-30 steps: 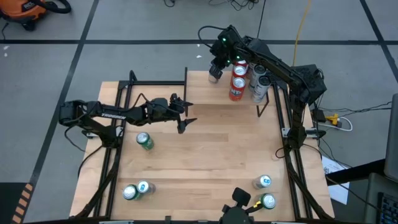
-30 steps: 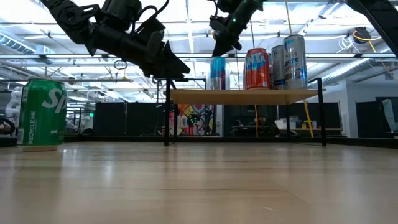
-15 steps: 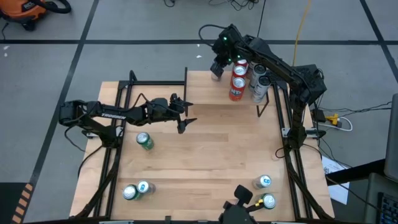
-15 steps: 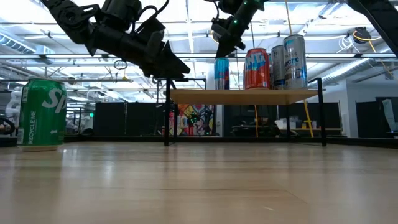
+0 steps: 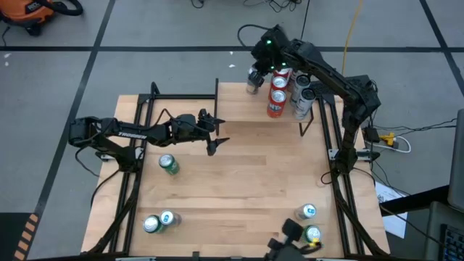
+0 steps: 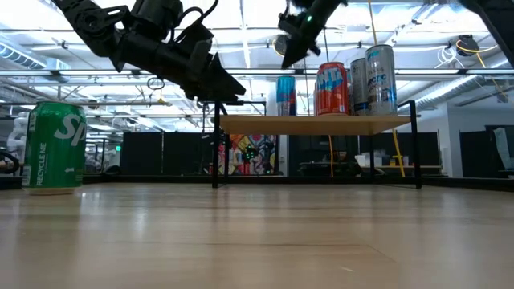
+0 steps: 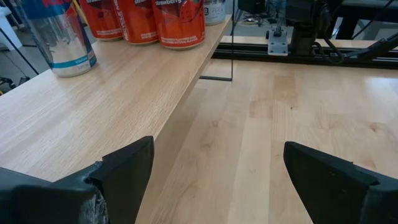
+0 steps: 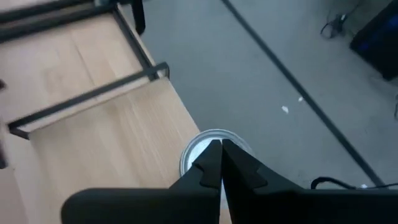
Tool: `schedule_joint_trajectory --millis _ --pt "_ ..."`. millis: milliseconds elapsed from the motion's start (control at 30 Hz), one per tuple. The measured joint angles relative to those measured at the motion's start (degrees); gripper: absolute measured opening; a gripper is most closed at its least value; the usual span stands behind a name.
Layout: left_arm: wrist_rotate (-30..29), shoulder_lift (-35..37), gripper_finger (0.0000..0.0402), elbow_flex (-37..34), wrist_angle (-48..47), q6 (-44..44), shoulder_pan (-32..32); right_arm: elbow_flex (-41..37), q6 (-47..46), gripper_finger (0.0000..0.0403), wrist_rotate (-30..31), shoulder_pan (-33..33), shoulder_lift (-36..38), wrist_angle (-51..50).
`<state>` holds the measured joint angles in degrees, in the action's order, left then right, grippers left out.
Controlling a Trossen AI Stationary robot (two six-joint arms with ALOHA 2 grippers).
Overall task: Place canned beverage on shelf
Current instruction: Adjust the red soda cans on the shelf
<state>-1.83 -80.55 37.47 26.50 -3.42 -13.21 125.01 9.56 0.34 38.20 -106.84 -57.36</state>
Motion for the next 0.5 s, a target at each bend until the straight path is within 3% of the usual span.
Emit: schedule_joint_trajectory --millis 200,500 --pt "-0.01 0.0 0.0358 0.0 -0.02 -0.46 -0.04 0.09 0.04 0.0 4.45 2.49 3.82 -4.37" --pt "-0.02 0.0 0.0358 0.0 0.0 -0.46 -0.15 0.07 -2.29 0.0 5.85 8.49 3.2 -11.22"
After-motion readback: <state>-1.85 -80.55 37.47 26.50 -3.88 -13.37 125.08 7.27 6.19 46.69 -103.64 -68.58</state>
